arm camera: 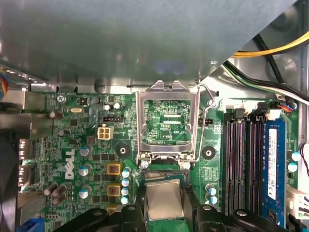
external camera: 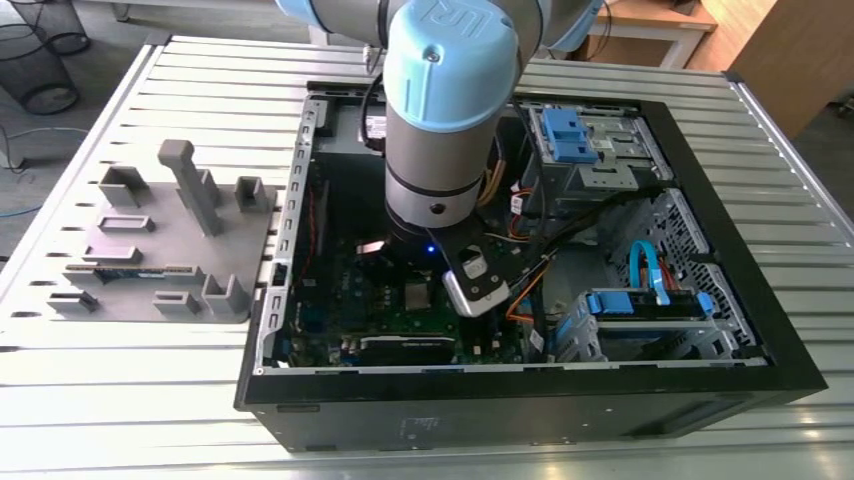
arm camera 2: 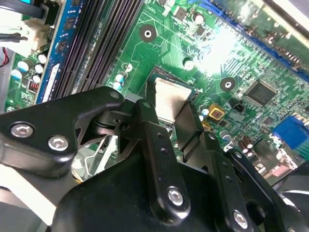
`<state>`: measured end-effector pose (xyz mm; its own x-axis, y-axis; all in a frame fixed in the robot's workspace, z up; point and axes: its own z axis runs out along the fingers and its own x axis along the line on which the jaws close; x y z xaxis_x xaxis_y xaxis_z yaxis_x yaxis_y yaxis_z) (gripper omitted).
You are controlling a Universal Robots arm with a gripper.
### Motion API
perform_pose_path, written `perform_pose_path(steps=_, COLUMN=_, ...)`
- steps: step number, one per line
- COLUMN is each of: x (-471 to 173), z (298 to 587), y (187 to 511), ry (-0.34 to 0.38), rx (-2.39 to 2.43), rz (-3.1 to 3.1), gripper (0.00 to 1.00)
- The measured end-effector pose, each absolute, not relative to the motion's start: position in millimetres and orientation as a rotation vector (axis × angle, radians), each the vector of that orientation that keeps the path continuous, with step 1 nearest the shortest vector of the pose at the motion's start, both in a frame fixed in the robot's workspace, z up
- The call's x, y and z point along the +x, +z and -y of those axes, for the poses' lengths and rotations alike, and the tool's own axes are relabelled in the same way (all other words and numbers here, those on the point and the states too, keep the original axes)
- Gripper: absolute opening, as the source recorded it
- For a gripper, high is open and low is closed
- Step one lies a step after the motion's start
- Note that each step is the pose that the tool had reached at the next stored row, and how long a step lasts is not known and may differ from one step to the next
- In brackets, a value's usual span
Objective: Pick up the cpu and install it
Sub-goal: 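Place the cpu into insertion slot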
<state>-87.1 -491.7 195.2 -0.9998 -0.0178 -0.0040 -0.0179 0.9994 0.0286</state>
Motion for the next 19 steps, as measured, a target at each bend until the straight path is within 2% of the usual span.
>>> perform_pose_path(steps=19, x=-88.5, z=492.2, y=194.9, ry=0.044, rx=-0.129, rz=-3.136, gripper=0.44)
